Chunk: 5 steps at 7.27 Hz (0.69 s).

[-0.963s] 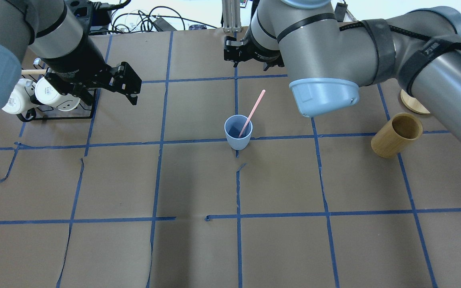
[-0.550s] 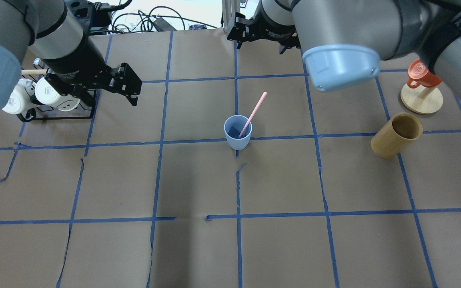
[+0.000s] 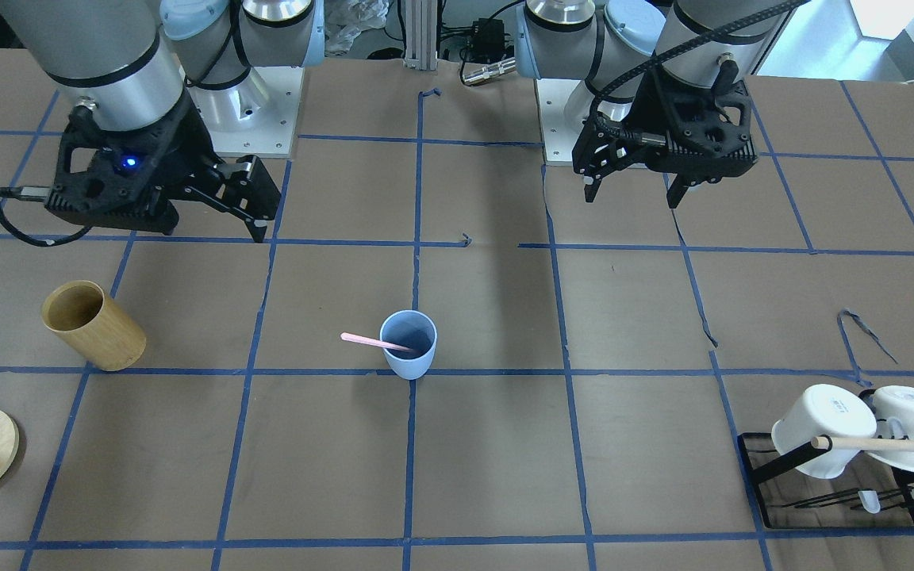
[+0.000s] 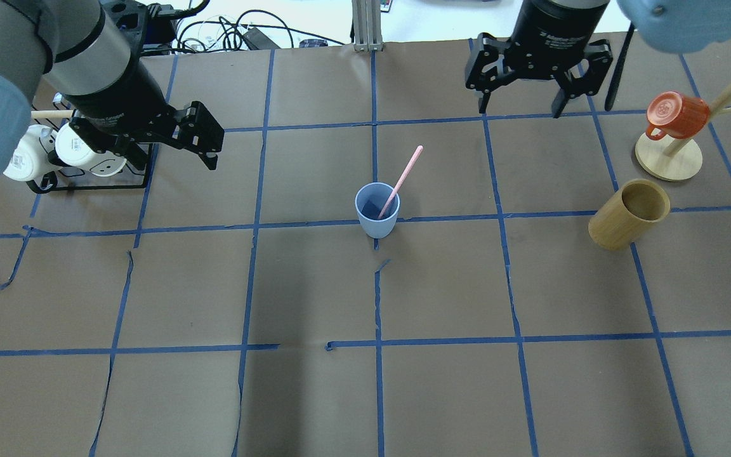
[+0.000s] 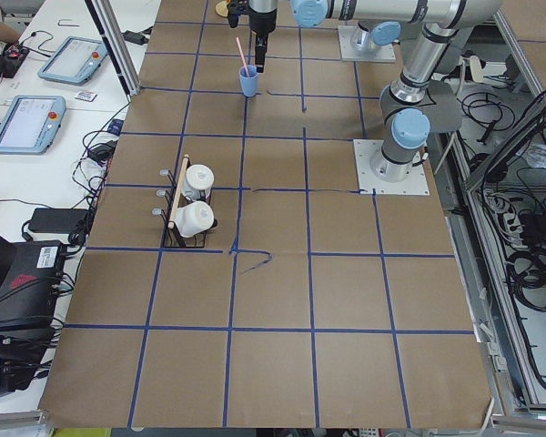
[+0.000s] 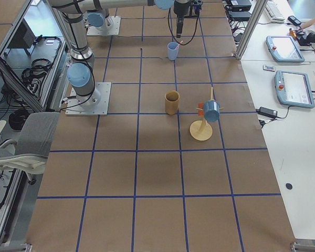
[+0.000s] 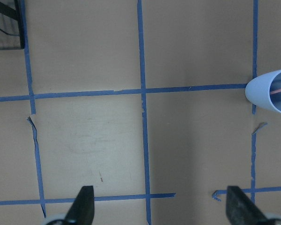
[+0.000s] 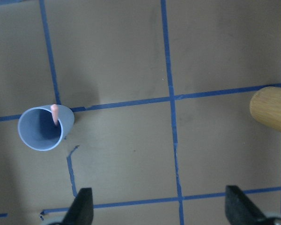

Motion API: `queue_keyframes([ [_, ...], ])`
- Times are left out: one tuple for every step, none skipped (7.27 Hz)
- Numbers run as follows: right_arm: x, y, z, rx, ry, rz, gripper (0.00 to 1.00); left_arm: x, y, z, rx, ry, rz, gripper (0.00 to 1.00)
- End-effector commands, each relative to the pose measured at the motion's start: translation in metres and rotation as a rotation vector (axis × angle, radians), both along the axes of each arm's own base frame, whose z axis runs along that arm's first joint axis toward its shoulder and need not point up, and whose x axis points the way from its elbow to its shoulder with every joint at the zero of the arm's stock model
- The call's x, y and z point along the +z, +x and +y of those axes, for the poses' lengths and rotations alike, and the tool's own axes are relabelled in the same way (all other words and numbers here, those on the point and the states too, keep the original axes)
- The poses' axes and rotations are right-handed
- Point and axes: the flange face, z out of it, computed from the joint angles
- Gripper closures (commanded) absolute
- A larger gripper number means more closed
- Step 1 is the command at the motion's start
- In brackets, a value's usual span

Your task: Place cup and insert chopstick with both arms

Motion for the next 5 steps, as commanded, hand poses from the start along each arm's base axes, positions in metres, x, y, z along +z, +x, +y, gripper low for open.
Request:
queue_keyframes([
  [-0.004, -0.022, 0.006, -0.007, 0.061, 0.017, 0.0, -0.004, -0.001, 0.005, -0.005, 0.007, 0.001, 0.0],
  [-0.005, -0.021, 0.012, 0.012, 0.065, 0.026, 0.0, -0.005, -0.001, 0.008, -0.005, 0.009, 0.001, 0.0],
  [-0.003, -0.021, 0.029, 0.012, 0.065, 0.026, 0.0, -0.006, 0.0, 0.009, -0.005, 0.01, 0.001, 0.0],
  [-0.01, -0.026, 0.043, 0.01, 0.081, 0.031, 0.0, -0.006, -0.001, 0.009, -0.005, 0.01, 0.001, 0.0],
  [-0.01, -0.025, 0.048, 0.008, 0.079, 0.03, 0.0, -0.007, -0.001, 0.009, -0.005, 0.013, 0.001, 0.0],
])
